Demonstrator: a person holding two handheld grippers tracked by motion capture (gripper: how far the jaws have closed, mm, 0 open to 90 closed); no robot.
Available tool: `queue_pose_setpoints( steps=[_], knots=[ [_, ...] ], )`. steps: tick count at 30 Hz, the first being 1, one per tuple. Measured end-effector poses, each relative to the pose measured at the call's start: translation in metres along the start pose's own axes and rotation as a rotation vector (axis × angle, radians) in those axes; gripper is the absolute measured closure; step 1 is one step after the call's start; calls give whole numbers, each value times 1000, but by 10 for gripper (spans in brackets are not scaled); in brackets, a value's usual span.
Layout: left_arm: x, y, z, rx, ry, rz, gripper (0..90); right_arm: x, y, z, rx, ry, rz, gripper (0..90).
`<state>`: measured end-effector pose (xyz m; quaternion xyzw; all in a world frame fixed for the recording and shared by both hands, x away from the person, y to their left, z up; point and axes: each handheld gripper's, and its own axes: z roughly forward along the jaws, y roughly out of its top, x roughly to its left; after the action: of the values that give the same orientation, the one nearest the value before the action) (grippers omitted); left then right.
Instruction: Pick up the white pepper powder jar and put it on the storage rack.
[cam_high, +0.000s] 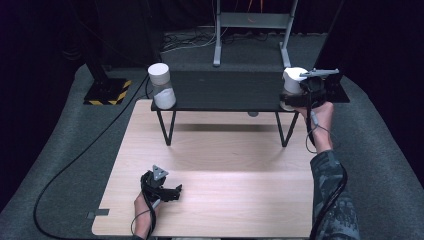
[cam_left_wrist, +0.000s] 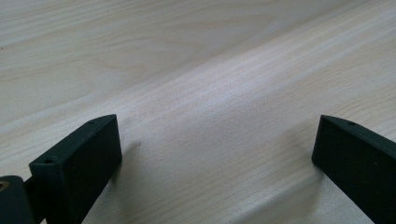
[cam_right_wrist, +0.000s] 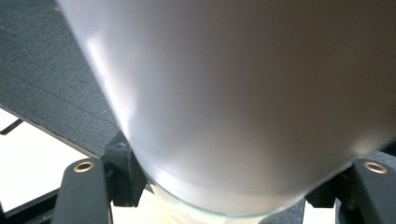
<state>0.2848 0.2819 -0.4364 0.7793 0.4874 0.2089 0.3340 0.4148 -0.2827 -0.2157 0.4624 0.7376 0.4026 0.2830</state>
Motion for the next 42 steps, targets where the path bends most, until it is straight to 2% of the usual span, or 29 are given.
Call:
queue_pose_setpoints(
  steps=[13,16,18,20,21,24,29,33,35,42],
  knots=[
    [-1,0,0,0,3,6,13,4,-3,0,-10,-16,10,296],
    [0,0,0,0,2,6,14,4,-5,-2,-20,-10,25,230],
    [0,0,0,0,2,5,14,4,0,-4,0,-5,33,157],
    [-1,0,0,-1,2,6,14,8,7,-5,44,-21,23,105],
    [-1,0,0,-1,3,5,14,7,11,-6,67,-10,25,70],
    [-1,0,0,-1,3,6,14,6,18,-9,122,2,12,20],
    [-1,0,0,-1,3,6,14,8,21,-16,180,6,-15,0],
    [-1,0,0,0,3,6,13,10,13,-23,209,13,-28,0],
    [-1,0,0,-2,4,4,13,15,9,-26,222,1,-40,0],
    [-1,0,0,-1,3,3,11,25,-27,-35,218,21,-64,0]
  ],
)
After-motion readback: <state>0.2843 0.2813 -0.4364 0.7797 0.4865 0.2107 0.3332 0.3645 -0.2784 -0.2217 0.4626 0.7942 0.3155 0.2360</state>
